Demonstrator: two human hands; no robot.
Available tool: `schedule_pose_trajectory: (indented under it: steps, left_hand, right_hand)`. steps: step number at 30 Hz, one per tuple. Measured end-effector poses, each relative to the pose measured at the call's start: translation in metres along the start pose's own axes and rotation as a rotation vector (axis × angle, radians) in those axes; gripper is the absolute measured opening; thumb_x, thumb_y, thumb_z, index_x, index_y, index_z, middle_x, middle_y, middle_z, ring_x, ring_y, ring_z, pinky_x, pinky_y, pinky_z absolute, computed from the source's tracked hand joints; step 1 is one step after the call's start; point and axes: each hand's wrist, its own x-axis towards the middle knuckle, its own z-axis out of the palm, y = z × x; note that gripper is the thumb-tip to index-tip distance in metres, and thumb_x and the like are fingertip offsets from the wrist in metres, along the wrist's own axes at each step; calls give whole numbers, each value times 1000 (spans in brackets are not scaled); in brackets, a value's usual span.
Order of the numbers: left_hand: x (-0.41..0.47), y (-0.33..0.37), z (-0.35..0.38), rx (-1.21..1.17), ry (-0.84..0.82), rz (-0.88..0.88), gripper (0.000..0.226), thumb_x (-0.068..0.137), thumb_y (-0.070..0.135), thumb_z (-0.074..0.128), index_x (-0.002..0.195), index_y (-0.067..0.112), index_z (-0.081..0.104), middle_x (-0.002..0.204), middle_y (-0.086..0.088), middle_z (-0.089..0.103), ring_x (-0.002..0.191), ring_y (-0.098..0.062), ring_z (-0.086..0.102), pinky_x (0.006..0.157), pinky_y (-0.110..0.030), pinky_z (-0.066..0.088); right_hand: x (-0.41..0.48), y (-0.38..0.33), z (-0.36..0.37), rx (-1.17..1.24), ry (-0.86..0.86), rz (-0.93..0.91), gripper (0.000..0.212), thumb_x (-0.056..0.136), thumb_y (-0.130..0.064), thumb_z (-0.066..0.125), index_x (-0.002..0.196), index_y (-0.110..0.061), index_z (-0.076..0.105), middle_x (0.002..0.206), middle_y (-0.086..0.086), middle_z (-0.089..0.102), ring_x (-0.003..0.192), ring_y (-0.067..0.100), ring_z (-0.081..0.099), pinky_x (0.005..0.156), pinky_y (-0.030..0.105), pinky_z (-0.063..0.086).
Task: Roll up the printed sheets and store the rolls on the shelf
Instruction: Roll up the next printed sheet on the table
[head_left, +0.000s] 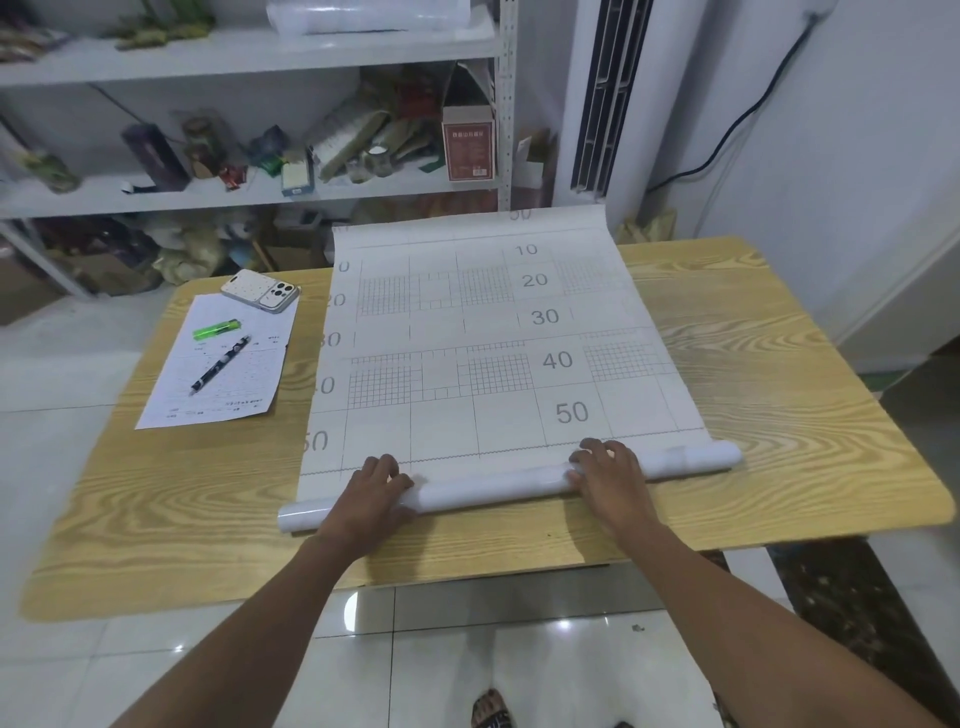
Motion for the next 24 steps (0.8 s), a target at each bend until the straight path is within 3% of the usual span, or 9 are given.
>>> schedule_pose_trajectory:
  steps: [5,8,10,13,16,19,24]
  left_hand:
    - [2,-2,0,73,-24,34,33,70,18,78,99,9,66,83,-10,58,75,-30,54,61,-36,46]
    - [5,4,-3,36,-26,-36,46,85,19,63,127,8,49,104,-12,57,96,-32,51,79,-40,43]
    - [6,5,-5,-21,-51,-92,44,91,22,54,132,12,40,112,-7,54,105,-27,46,85,-34,37]
    - [6,2,-3,-29,-75,-78,31,92,16,51,122,16,44,109,-5,55,101,-23,44,78,-29,33]
    - [3,1,-2,-21,-81,-72,17,94,18,47,111,13,48,103,-7,56,94,-22,43,72,-26,27]
    - [2,4,-2,-69,-54,-77,20,94,22,49,110,9,52,105,-9,55,96,-25,44,76,-29,32]
    - [-1,2,1,-94,17,-43,39,78,27,70,109,7,60,111,-10,53,100,-29,46,83,-35,37]
  right_hand:
    - [4,-1,-6,-34,-118,-19,48,85,-49,56,119,-15,58,131,4,49,115,31,42,100,41,30]
    - [2,0,-6,-33,-149,-42,64,78,-55,62,129,-18,48,130,4,46,114,28,42,101,38,28]
    - [0,2,-2,-38,-151,-55,70,74,-49,70,131,-17,45,128,5,47,111,27,45,99,38,30]
    - [-2,4,5,-5,-105,-37,68,63,-34,83,119,-11,53,117,9,54,98,28,55,89,39,41]
    - [-3,5,6,22,-73,-54,61,53,-31,89,101,-11,56,99,8,55,80,26,57,77,37,47]
    - [-4,7,7,17,-79,-66,58,55,-34,88,97,-11,55,100,8,55,78,24,56,76,37,47]
    - [-5,7,5,-16,-59,-66,51,56,-30,87,94,-10,61,106,10,59,84,31,57,77,42,49]
